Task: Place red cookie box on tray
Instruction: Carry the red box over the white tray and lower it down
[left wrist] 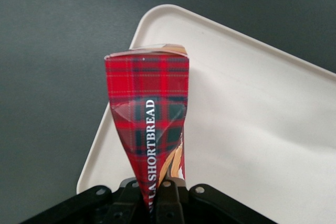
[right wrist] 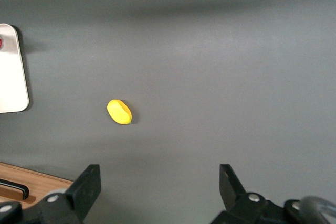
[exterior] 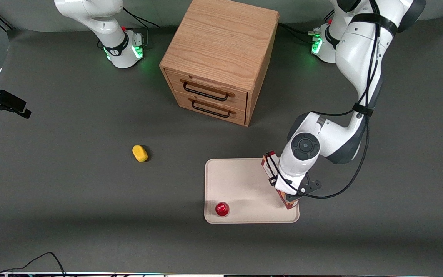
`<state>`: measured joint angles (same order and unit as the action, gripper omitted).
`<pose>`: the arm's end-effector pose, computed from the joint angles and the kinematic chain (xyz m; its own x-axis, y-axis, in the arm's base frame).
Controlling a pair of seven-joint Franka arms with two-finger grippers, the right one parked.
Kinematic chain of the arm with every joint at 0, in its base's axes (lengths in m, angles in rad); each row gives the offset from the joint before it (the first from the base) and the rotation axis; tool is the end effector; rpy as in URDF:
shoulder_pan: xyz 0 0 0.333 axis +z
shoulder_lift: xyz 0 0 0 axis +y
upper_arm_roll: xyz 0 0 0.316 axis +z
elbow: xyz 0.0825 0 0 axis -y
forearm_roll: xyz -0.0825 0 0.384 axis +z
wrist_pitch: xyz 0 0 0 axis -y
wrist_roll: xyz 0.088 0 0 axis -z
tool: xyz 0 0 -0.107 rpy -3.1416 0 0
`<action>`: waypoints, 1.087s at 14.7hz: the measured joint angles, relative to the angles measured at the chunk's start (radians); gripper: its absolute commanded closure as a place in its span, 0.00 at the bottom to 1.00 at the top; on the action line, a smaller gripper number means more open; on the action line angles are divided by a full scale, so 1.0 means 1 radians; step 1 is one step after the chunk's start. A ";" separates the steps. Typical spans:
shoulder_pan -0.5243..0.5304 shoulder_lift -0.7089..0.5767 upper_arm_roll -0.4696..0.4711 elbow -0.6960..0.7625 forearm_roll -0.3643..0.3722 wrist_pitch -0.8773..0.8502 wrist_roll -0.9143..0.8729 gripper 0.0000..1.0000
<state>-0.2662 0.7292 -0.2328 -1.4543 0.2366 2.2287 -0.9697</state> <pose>0.6569 -0.3134 0.2677 0.9204 0.3843 0.0719 0.3831 -0.9232 0.0309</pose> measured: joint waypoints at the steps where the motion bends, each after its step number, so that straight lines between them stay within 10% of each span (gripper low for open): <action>1: -0.001 0.008 0.000 0.000 0.001 0.016 0.007 1.00; 3: -0.003 0.023 0.000 -0.003 0.004 0.051 0.013 1.00; 4: -0.003 0.027 0.000 -0.003 0.005 0.061 0.015 0.85; 6: -0.003 0.030 0.000 -0.003 0.006 0.070 0.020 0.24; 8: -0.003 0.035 0.000 -0.003 0.006 0.080 0.020 0.00; 16: 0.012 -0.056 0.000 0.061 -0.051 -0.267 0.132 0.00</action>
<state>-0.2538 0.6735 -0.2328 -1.3933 0.1856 1.9617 -0.8379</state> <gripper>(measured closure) 0.000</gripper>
